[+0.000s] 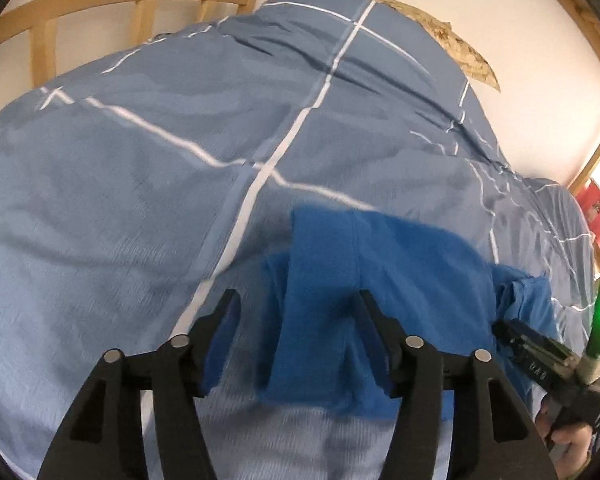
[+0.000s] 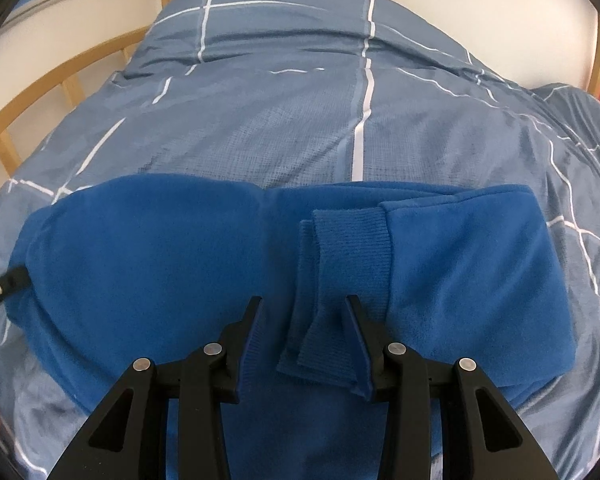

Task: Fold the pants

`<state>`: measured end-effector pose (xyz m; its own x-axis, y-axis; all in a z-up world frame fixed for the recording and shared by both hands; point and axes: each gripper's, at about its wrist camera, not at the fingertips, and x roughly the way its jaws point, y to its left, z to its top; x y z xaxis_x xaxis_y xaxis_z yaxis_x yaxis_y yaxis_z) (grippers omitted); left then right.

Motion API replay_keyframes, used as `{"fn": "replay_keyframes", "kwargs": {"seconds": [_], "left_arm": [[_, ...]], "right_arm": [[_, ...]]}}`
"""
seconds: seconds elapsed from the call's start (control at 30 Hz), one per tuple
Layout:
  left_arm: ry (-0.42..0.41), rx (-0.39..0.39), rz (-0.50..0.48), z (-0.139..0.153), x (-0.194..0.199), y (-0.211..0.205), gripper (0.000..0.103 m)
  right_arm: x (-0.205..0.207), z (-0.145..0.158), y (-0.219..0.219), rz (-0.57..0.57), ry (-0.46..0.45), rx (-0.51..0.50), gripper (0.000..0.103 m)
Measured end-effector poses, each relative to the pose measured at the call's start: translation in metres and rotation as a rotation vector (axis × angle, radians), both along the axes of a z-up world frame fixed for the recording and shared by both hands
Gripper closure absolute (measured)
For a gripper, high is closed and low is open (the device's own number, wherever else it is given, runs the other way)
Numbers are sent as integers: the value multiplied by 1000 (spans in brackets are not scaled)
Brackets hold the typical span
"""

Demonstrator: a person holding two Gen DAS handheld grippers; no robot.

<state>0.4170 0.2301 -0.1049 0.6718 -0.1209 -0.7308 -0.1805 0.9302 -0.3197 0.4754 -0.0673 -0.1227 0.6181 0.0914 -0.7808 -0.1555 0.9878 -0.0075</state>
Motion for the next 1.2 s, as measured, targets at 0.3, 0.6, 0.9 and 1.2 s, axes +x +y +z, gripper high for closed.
{"fn": "replay_keyframes", "kwargs": {"seconds": [0.3, 0.6, 0.9, 1.2], "left_arm": [[93, -171, -13, -42, 29, 16, 48], [61, -143, -57, -23, 24, 6, 83], [2, 45, -74, 40, 14, -30, 87], [-36, 164, -163, 110, 14, -85, 87]], "right_arm": [[0, -4, 11, -9, -4, -74, 62], [0, -6, 6, 5, -15, -57, 62], [3, -6, -14, 57, 9, 85, 61], [-14, 31, -46, 70, -46, 229, 61]]}}
